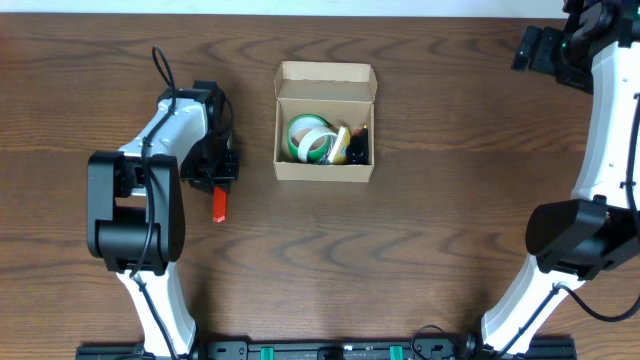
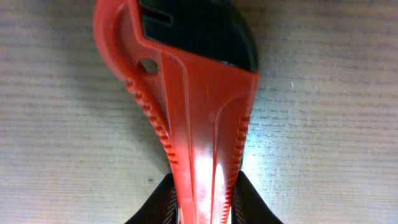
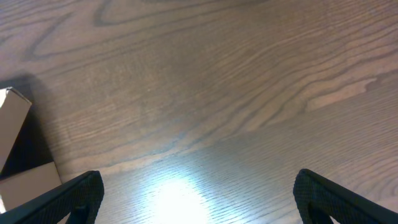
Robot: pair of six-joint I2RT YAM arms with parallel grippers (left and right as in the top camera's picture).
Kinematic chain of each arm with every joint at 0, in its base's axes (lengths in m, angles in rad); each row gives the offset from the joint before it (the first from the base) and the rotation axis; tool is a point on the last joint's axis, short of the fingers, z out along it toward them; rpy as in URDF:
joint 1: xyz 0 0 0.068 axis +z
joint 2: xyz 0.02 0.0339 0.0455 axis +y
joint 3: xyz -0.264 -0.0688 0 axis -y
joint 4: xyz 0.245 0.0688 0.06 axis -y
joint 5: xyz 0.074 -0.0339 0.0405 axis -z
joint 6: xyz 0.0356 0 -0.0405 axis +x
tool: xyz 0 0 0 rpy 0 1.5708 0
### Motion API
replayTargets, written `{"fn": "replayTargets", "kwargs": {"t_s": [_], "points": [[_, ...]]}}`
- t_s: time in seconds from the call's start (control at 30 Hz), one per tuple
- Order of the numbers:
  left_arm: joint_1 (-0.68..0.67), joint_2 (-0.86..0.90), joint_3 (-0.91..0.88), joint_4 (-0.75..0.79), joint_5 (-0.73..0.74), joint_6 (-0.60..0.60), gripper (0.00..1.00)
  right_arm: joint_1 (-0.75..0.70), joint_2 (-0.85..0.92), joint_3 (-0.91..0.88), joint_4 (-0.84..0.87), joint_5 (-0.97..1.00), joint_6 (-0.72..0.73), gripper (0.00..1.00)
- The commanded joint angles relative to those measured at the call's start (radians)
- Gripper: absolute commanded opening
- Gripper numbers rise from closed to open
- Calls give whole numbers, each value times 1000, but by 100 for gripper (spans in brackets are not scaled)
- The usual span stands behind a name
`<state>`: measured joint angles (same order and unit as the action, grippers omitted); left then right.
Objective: Pack container
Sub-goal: 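Lift the red box cutter with the left gripper into the box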
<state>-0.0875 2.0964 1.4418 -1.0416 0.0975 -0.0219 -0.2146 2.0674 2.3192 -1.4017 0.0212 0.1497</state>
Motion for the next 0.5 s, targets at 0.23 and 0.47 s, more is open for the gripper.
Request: {"fn": "replayTargets", "kwargs": {"t_s": [0.23,0.47], "points": [[2,18,293,-204,-64,99,14,6,-5,-6,-2,-3,14,99],[-30,18,439,-336,-63,279,13,6,-5,-6,-2,-3,14,100]]}}
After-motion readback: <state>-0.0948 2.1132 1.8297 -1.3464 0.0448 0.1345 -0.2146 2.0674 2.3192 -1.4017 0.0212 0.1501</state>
